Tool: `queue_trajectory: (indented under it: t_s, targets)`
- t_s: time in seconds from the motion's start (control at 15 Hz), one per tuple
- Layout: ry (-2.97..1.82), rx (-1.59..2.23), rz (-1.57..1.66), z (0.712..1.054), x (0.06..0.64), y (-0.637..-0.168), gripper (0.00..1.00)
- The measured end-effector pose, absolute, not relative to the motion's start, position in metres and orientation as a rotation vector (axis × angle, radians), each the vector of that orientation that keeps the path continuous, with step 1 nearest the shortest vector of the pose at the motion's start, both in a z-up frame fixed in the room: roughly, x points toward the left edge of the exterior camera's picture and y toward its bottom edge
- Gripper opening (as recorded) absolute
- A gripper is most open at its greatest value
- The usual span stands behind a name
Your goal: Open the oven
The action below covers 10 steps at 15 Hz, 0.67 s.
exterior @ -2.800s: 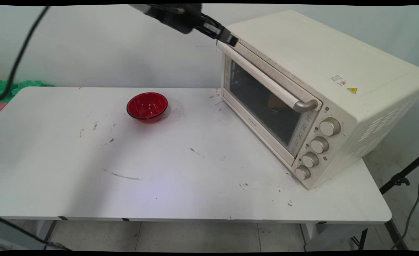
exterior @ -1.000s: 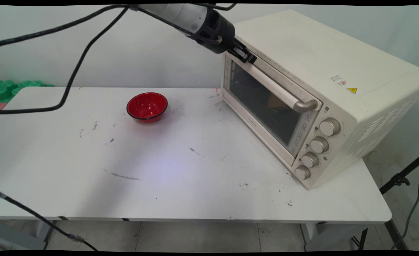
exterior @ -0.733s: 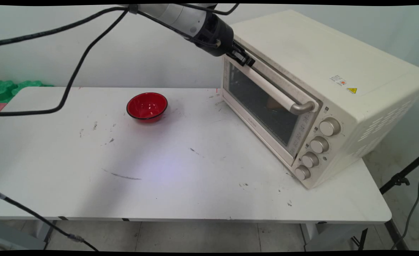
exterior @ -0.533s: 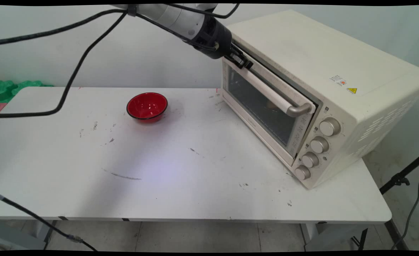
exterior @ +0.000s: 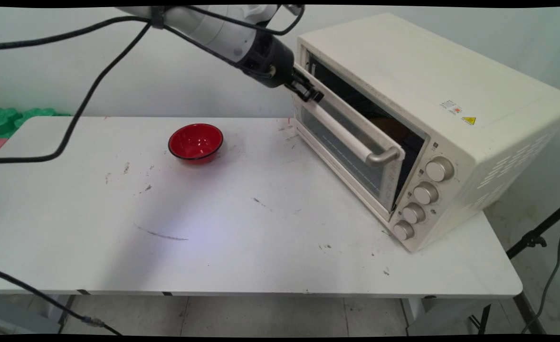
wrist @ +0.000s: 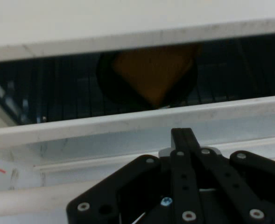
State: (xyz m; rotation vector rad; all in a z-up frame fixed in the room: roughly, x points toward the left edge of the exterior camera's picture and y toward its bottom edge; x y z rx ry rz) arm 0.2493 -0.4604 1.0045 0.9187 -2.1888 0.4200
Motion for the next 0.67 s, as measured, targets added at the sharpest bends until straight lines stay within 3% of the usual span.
queue_trajectory:
  t_s: [0.67]
  targets:
    - [-2.258,0.925,0.396,0.982,0.286,-0.429,0.00]
